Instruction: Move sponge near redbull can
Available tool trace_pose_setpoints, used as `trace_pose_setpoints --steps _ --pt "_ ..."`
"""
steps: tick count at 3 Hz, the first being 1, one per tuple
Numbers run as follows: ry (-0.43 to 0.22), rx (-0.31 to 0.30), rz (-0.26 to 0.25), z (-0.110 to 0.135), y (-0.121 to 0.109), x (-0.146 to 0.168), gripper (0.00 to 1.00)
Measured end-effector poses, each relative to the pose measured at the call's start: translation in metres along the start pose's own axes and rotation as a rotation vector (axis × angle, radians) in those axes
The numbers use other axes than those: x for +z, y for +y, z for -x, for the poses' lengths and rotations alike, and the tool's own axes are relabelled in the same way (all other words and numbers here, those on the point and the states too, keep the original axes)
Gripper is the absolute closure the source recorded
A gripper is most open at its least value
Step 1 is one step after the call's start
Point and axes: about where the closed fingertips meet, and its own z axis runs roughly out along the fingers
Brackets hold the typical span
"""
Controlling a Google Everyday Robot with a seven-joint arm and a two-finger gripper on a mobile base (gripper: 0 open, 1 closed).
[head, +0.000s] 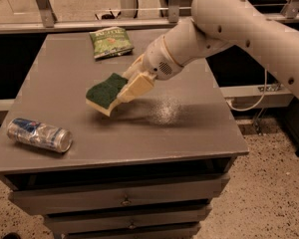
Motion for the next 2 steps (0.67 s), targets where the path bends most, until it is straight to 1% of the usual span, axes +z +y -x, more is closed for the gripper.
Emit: trace_pose_setpoints --steps 2 --pt "-0.011 0.019 0.059 -0.001 0.015 0.033 1.00"
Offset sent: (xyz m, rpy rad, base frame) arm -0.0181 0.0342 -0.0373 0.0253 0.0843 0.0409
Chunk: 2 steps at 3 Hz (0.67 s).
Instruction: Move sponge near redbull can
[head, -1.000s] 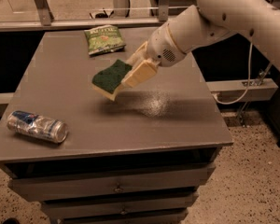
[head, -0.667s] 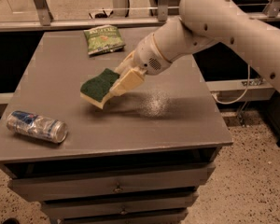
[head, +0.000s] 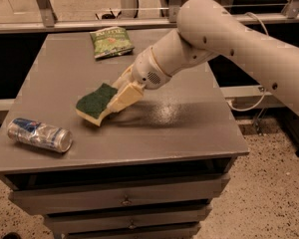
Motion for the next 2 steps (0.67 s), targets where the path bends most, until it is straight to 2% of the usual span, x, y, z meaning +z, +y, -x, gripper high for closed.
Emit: trace_pose_setpoints --steps 1,2 --pt "-0.008 0.016 0.030 -0.0036 0.0060 0.0101 0.82" --pt "-0.019 0.026 0.049 -0.0038 0.0126 0.0145 0.59"
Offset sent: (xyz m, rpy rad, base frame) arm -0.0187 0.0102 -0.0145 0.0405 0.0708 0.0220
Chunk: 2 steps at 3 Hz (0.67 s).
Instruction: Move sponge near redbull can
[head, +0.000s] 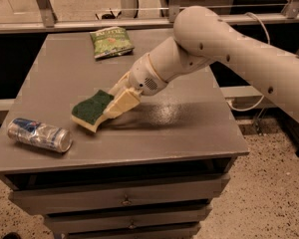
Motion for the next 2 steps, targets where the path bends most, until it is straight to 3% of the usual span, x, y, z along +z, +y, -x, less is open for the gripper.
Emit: trace_pose_setpoints --steps 2 --pt "-0.012 0.011 0.020 0.0003 0.0073 0.0055 0.12"
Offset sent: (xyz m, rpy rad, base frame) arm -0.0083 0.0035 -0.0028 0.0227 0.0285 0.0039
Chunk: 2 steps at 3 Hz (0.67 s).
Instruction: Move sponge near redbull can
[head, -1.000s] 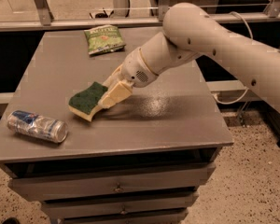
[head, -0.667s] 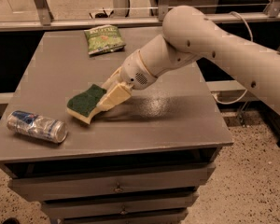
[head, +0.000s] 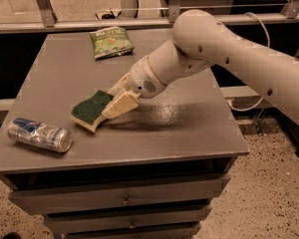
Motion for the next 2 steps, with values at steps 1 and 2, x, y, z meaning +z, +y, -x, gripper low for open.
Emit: trace_pose_setpoints --steps 1,2 --pt "-0.012 0.003 0.006 0.0025 0.0015 -0.0013 0.00" --pt "-0.014 0.004 0.005 0.0028 0.0018 -0.0023 0.00"
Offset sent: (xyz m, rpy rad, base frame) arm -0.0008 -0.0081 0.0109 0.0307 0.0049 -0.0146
